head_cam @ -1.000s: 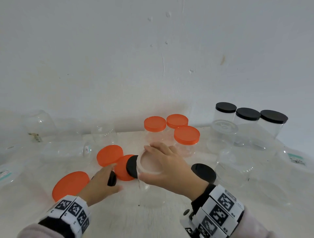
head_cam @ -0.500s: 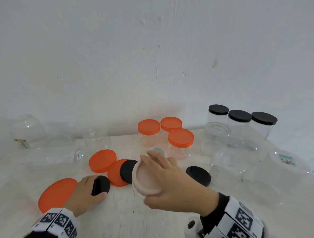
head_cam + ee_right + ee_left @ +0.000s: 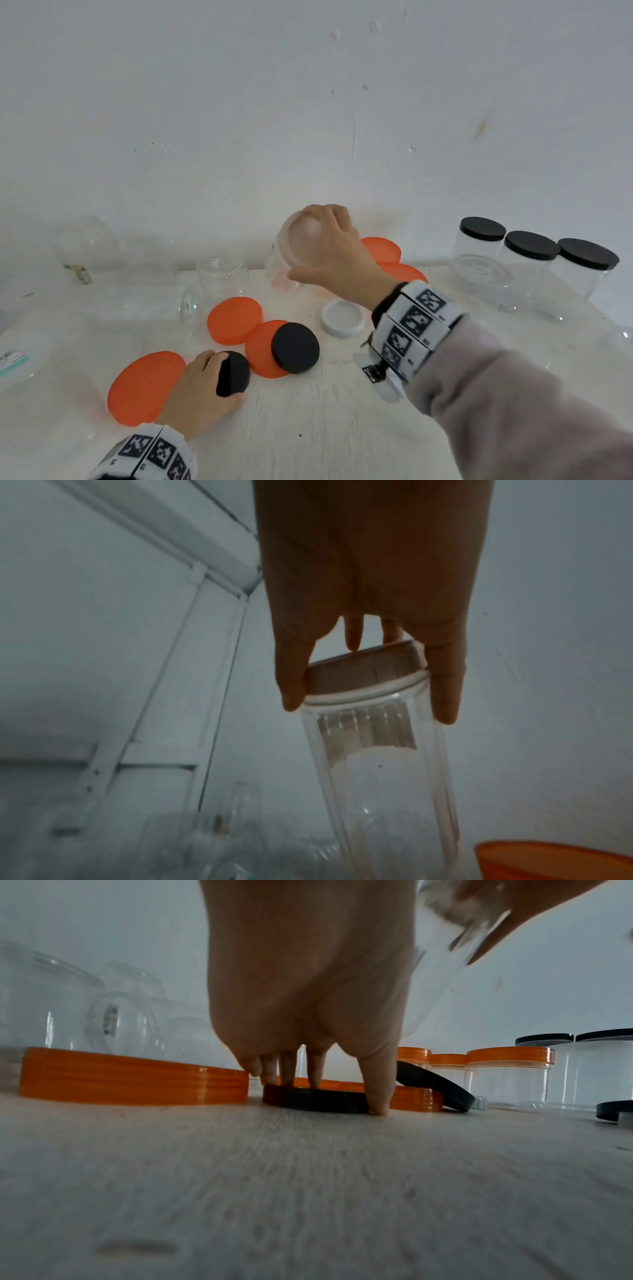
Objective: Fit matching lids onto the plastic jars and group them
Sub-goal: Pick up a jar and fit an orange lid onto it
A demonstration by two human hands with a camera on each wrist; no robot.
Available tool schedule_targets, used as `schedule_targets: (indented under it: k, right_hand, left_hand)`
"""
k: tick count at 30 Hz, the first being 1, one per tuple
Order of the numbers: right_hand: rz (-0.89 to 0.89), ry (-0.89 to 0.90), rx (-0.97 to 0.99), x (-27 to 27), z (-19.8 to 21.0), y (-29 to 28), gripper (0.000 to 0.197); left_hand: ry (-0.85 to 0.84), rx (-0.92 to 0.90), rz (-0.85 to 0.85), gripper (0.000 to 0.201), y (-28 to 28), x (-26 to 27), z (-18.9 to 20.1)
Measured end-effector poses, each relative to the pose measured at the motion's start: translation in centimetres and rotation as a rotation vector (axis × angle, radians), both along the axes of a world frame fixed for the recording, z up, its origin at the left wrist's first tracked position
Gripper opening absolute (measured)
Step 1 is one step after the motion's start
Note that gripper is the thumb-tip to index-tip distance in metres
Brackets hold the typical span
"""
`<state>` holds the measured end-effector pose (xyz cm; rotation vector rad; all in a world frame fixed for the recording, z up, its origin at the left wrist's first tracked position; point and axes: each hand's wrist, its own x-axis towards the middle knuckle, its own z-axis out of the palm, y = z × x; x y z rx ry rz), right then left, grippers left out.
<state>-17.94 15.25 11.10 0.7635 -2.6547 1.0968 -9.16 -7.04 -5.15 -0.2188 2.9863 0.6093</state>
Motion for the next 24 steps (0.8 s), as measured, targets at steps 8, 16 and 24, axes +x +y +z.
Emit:
schedule_targets:
  k: [8,16,24]
  right_hand:
    - [-0.034,0.108,0.315,-6.9,-4.1,-5.8,0.082]
    - [-0.104,0.097,0.434,-10.6,-5.4,-8.0,0.080]
    - [-0.147,0.026,0.478,-12.6,-4.1,-8.4,0.038]
  left_hand:
    - [0.068,-0.020,0.005,0.074,0.0,-0.1,-0.6]
    - [0.107,-0.024,0.019,0.079,0.2,-0.4,-0.8]
    - [0.124,-0.018,0.022,0.081,0.0,-0.5,-1.0]
